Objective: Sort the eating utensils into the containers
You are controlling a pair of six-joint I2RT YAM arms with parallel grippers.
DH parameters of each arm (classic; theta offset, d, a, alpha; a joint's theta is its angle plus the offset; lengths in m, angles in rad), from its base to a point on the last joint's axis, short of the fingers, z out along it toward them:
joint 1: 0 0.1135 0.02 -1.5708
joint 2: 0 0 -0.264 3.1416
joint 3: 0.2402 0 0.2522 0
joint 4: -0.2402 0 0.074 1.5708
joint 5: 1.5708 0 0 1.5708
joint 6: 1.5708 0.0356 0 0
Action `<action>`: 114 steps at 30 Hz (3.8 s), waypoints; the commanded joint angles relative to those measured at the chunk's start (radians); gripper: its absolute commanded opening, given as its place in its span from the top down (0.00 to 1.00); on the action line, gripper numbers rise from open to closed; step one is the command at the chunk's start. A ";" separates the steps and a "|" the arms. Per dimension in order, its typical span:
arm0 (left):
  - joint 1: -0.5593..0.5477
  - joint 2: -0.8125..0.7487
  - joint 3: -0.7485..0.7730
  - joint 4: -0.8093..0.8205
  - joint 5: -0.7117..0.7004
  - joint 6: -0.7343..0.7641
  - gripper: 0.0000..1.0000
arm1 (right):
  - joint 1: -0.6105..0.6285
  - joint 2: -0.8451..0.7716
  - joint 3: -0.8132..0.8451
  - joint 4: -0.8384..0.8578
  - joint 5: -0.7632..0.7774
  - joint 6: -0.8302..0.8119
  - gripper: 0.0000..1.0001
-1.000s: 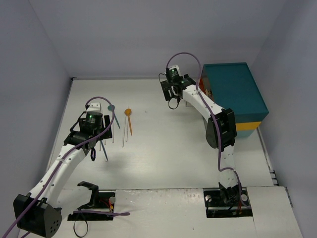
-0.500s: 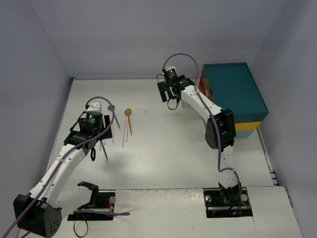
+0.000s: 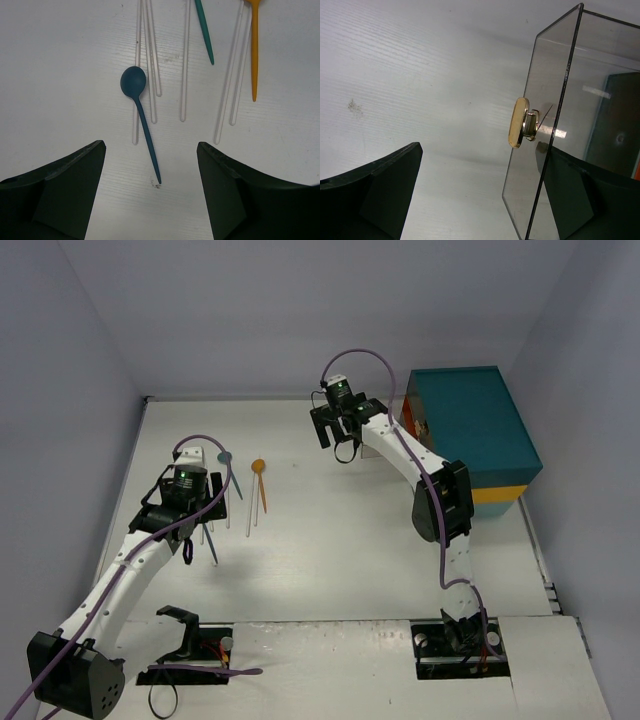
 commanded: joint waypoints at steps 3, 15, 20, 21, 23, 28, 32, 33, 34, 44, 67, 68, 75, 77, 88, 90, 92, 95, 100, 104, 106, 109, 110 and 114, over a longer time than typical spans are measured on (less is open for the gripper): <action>0.009 0.005 0.037 0.023 -0.010 -0.008 0.29 | 0.026 -0.117 0.054 0.013 -0.006 -0.003 0.02; 0.013 0.043 -0.015 -0.140 0.008 -0.274 0.35 | 0.025 -0.344 -0.015 0.013 0.073 -0.027 0.01; 0.018 0.087 -0.074 -0.117 0.036 -0.358 0.44 | 0.025 -0.471 -0.110 0.015 0.073 -0.020 0.01; 0.020 0.099 -0.087 -0.098 0.044 -0.364 0.45 | 0.025 -0.496 -0.132 0.015 0.072 -0.018 0.01; 0.020 0.116 -0.109 -0.064 0.049 -0.384 0.48 | 0.025 -0.537 -0.170 0.015 0.064 -0.005 0.02; 0.030 0.177 -0.154 0.025 0.036 -0.409 0.53 | 0.025 -0.646 -0.263 0.016 0.046 0.005 0.02; 0.035 0.219 -0.177 0.092 0.044 -0.413 0.57 | 0.023 -0.704 -0.345 0.016 0.047 -0.002 0.02; 0.036 0.229 -0.184 0.112 0.045 -0.415 0.59 | 0.023 -0.720 -0.359 0.016 0.045 -0.003 0.02; 0.039 0.234 -0.190 0.125 0.043 -0.415 0.59 | 0.022 -0.732 -0.374 0.016 0.043 -0.003 0.02; 0.078 0.350 -0.194 0.213 0.022 -0.388 0.69 | 0.010 -0.814 -0.480 0.015 0.034 -0.006 0.01; 0.045 -0.054 0.018 0.058 0.213 -0.247 1.00 | 0.011 -0.812 -0.433 0.065 -0.415 0.110 0.02; 0.034 -0.057 0.038 0.071 0.239 -0.222 1.00 | 0.013 -0.807 -0.432 0.071 -0.443 0.130 0.02; -0.096 -0.061 0.186 0.177 0.386 -0.105 1.00 | 0.057 -0.773 -0.430 0.225 -0.586 0.277 0.04; -0.153 -0.035 0.242 0.195 0.398 -0.099 1.00 | 0.074 -0.761 -0.426 0.256 -0.598 0.294 0.06; -0.290 0.075 0.398 0.285 0.421 -0.106 1.00 | 0.170 -0.721 -0.416 0.352 -0.544 0.327 0.19; -0.308 0.086 0.405 0.299 0.422 -0.112 1.00 | 0.170 -0.722 -0.426 0.379 -0.524 0.341 0.24; -0.323 0.095 0.411 0.309 0.421 -0.114 1.00 | 0.171 -0.721 -0.431 0.405 -0.514 0.357 0.28; -0.333 0.101 0.415 0.315 0.419 -0.119 1.00 | 0.170 -0.710 -0.432 0.424 -0.510 0.371 0.31; -0.347 0.109 0.422 0.336 0.418 -0.121 1.00 | 0.170 -0.684 -0.432 0.469 -0.506 0.395 0.39; -0.360 0.118 0.421 0.349 0.413 -0.125 1.00 | 0.172 -0.671 -0.438 0.485 -0.518 0.409 0.42; -0.365 0.124 0.423 0.354 0.411 -0.126 1.00 | 0.174 -0.665 -0.442 0.492 -0.524 0.414 0.44; -0.368 0.130 0.424 0.360 0.398 -0.126 1.00 | 0.177 -0.661 -0.451 0.496 -0.526 0.414 0.51; -0.368 0.131 0.423 0.362 0.393 -0.126 1.00 | 0.177 -0.661 -0.454 0.496 -0.525 0.416 0.54; -0.369 0.137 0.419 0.359 0.365 -0.119 1.00 | 0.177 -0.668 -0.466 0.498 -0.504 0.410 0.70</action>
